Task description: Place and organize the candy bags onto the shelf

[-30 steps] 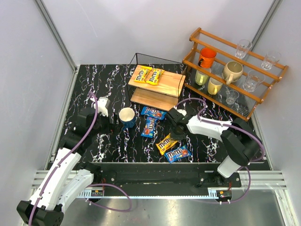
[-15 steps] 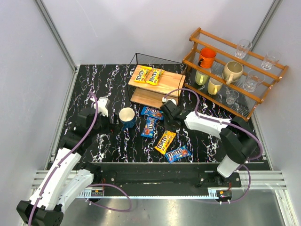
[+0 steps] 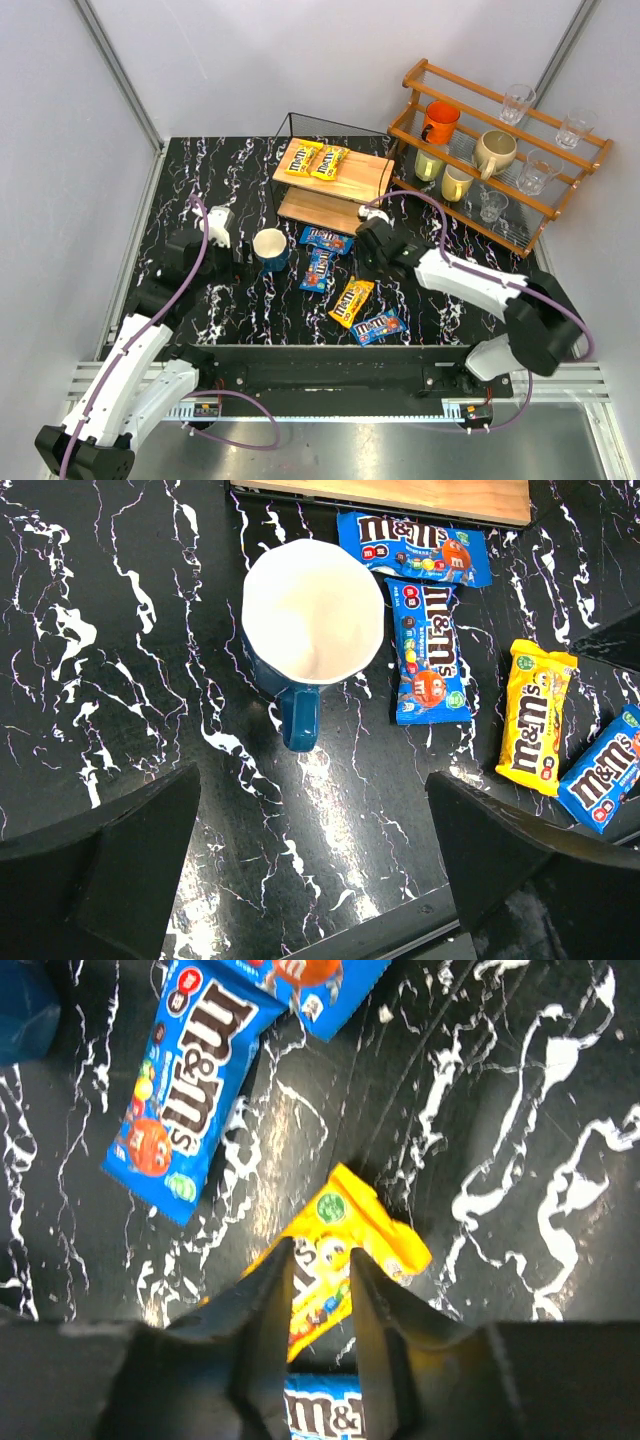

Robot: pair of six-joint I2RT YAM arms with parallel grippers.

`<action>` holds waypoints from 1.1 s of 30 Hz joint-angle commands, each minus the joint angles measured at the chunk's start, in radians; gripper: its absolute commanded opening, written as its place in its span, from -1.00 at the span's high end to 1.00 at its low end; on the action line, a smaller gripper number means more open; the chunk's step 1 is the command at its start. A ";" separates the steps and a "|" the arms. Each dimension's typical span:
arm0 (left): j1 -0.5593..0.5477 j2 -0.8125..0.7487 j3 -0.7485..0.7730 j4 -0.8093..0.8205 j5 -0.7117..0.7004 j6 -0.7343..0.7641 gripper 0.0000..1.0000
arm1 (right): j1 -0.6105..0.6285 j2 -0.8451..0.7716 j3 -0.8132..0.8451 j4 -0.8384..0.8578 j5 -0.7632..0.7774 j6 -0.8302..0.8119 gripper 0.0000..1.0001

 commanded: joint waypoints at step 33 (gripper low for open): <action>-0.011 -0.015 0.011 0.028 -0.016 -0.008 -0.98 | 0.010 -0.313 -0.583 0.503 -0.091 0.722 0.13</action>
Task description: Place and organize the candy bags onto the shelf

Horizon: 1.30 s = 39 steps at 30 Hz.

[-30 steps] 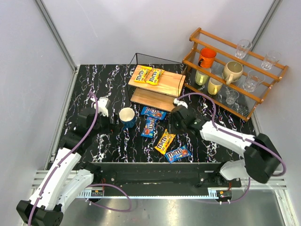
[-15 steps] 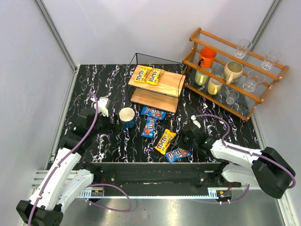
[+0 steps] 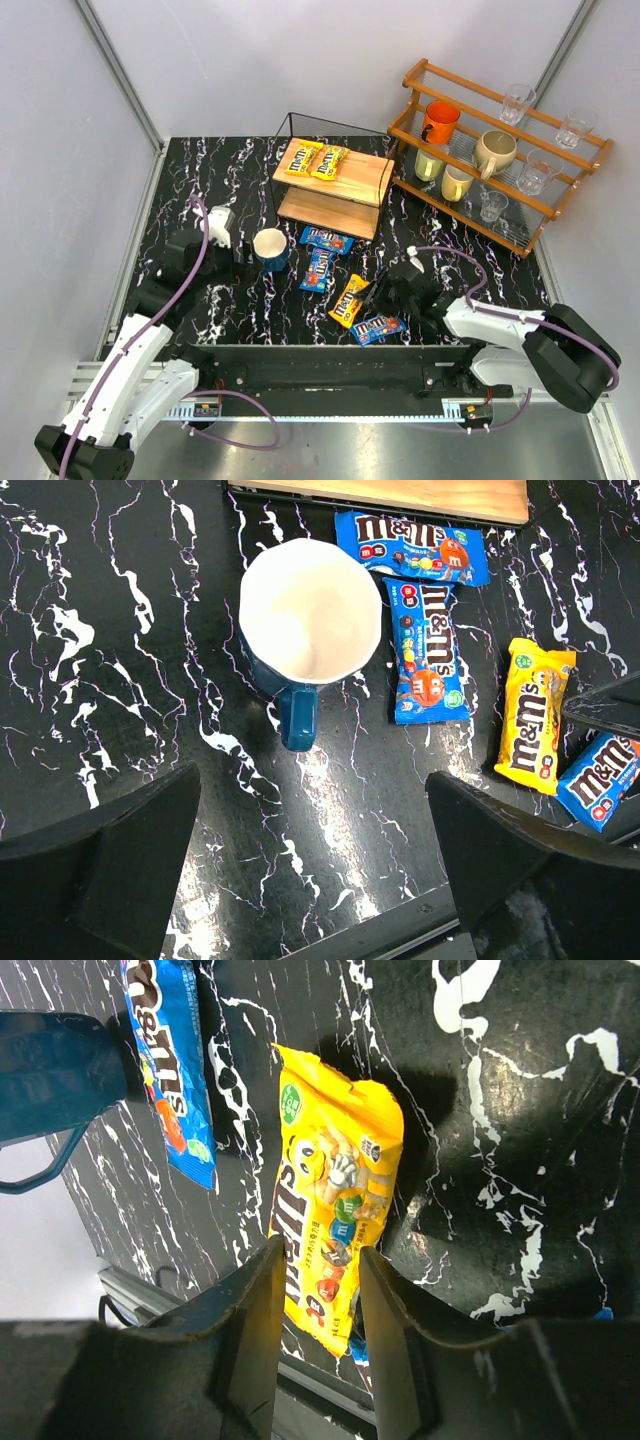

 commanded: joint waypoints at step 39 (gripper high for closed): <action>-0.010 -0.002 0.011 0.027 -0.019 -0.008 -0.98 | 0.009 0.153 -0.087 0.209 -0.010 0.042 0.54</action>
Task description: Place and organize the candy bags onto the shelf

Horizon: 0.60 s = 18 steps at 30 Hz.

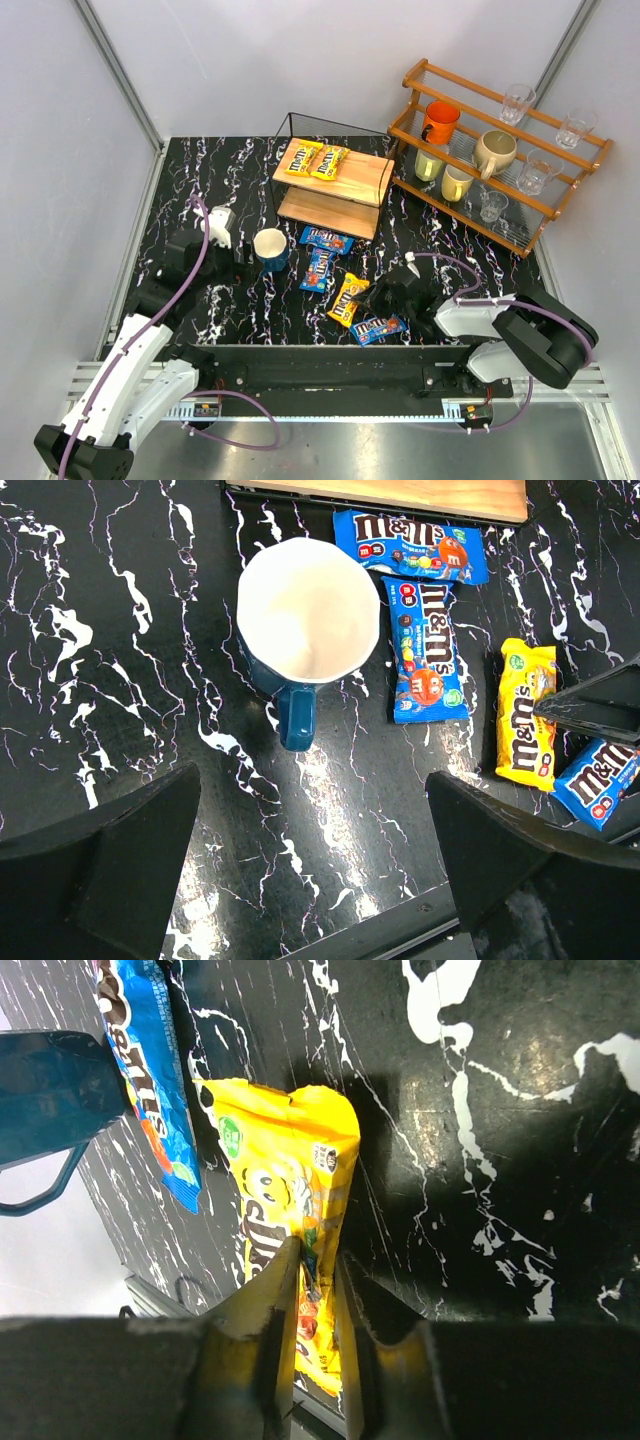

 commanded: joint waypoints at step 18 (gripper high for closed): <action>-0.005 -0.001 0.012 0.027 -0.015 -0.008 -0.98 | 0.009 -0.309 0.181 -0.427 0.081 -0.249 0.67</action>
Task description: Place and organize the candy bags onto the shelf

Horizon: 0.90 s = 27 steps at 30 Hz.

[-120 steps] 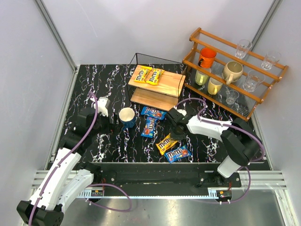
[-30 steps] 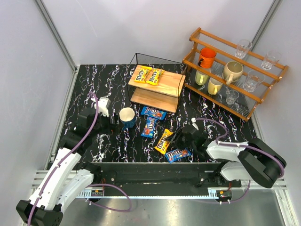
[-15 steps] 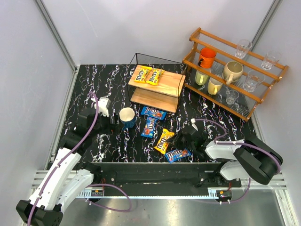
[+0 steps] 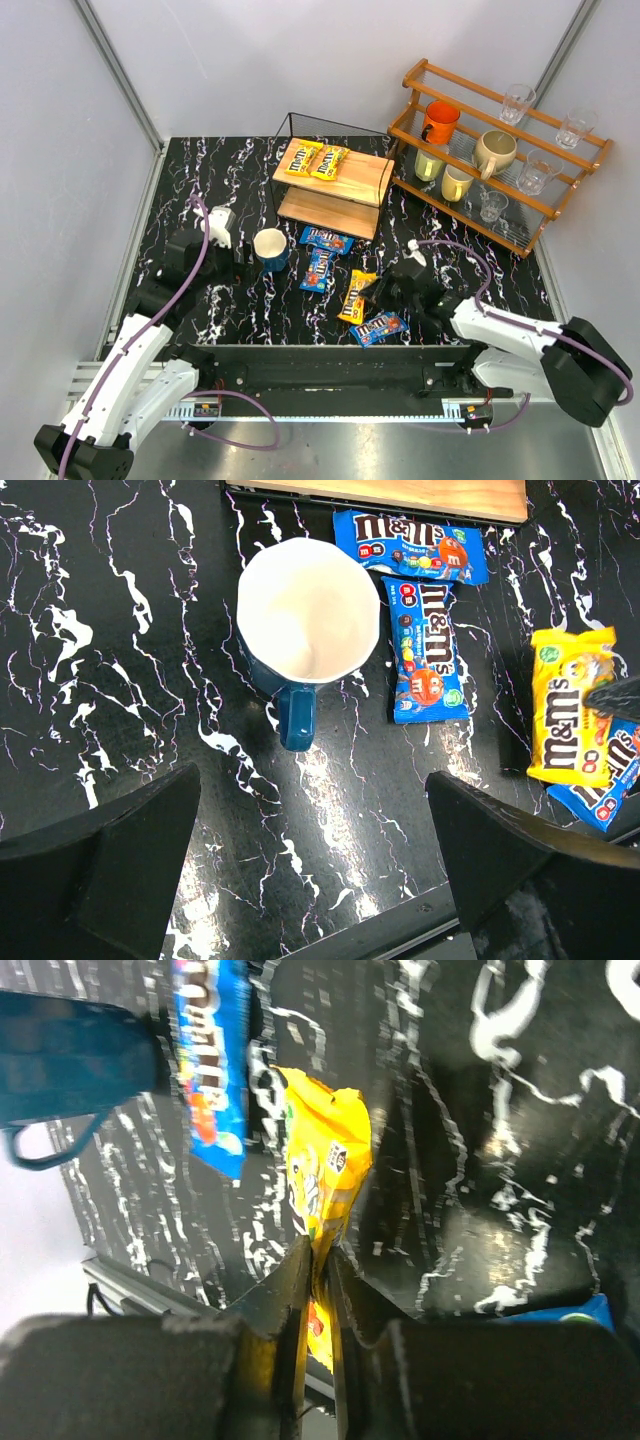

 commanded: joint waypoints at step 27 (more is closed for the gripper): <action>-0.006 -0.019 0.009 0.028 -0.021 -0.009 -0.98 | -0.073 0.220 1.076 -0.561 0.197 -0.606 1.00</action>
